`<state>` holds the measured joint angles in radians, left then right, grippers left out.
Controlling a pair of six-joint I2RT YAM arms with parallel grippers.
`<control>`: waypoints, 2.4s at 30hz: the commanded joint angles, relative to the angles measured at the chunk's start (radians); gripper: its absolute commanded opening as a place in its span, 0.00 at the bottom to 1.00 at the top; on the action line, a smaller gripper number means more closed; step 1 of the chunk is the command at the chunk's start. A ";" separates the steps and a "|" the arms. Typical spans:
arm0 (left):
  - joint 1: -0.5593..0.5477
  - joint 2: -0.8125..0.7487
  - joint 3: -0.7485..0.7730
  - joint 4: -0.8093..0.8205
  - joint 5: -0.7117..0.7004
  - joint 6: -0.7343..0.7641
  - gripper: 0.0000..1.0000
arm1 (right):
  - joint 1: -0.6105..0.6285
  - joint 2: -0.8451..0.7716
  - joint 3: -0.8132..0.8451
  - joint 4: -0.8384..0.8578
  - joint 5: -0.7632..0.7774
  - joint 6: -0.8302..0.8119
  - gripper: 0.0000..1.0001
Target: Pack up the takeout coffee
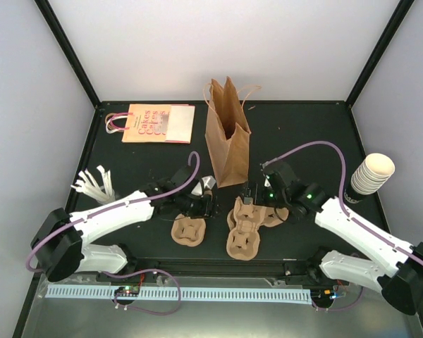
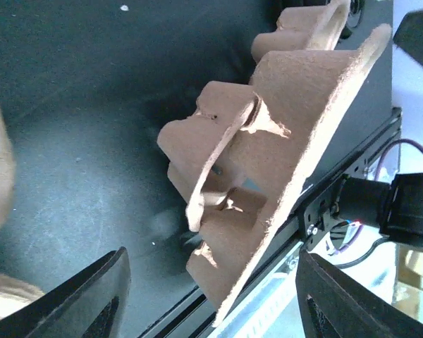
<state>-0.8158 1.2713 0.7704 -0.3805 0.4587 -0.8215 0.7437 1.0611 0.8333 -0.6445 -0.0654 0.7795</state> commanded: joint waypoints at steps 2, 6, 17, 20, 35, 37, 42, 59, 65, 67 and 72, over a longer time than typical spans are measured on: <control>-0.100 -0.029 0.058 0.012 -0.114 0.011 0.66 | -0.007 -0.079 -0.020 -0.027 0.078 -0.012 0.97; -0.170 -0.046 0.053 0.035 -0.171 -0.020 0.66 | -0.006 -0.097 -0.015 -0.032 0.101 -0.039 1.00; -0.297 0.050 0.123 0.041 -0.270 -0.080 0.51 | -0.007 -0.166 0.018 -0.102 0.231 -0.067 1.00; -0.298 0.090 0.141 0.035 -0.274 -0.097 0.47 | -0.006 -0.186 0.013 -0.101 0.236 -0.066 1.00; -0.298 0.157 0.176 0.034 -0.331 -0.122 0.38 | -0.006 -0.209 0.008 -0.093 0.237 -0.076 1.00; -0.297 0.169 0.185 0.033 -0.335 -0.124 0.37 | -0.006 -0.208 0.008 -0.091 0.232 -0.076 1.00; -0.294 0.181 0.191 0.048 -0.341 -0.128 0.27 | -0.007 -0.208 0.003 -0.089 0.227 -0.073 1.00; -0.185 -0.099 0.142 -0.101 -0.188 -0.085 0.02 | -0.007 -0.210 -0.028 -0.067 0.213 -0.068 1.00; -0.075 -0.199 0.133 -0.232 -0.083 -0.021 0.02 | -0.006 -0.208 -0.022 -0.081 0.216 -0.072 1.00; -0.009 -0.230 0.135 -0.324 0.000 0.049 0.02 | -0.007 -0.208 -0.023 -0.080 0.215 -0.074 1.00; 0.148 -0.312 0.141 -0.544 0.064 0.184 0.02 | -0.006 -0.198 -0.029 -0.067 0.199 -0.075 1.00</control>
<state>-0.7456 1.0153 0.8997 -0.7185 0.4255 -0.7696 0.7433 0.8570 0.8127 -0.7326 0.1459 0.7120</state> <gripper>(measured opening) 0.026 0.999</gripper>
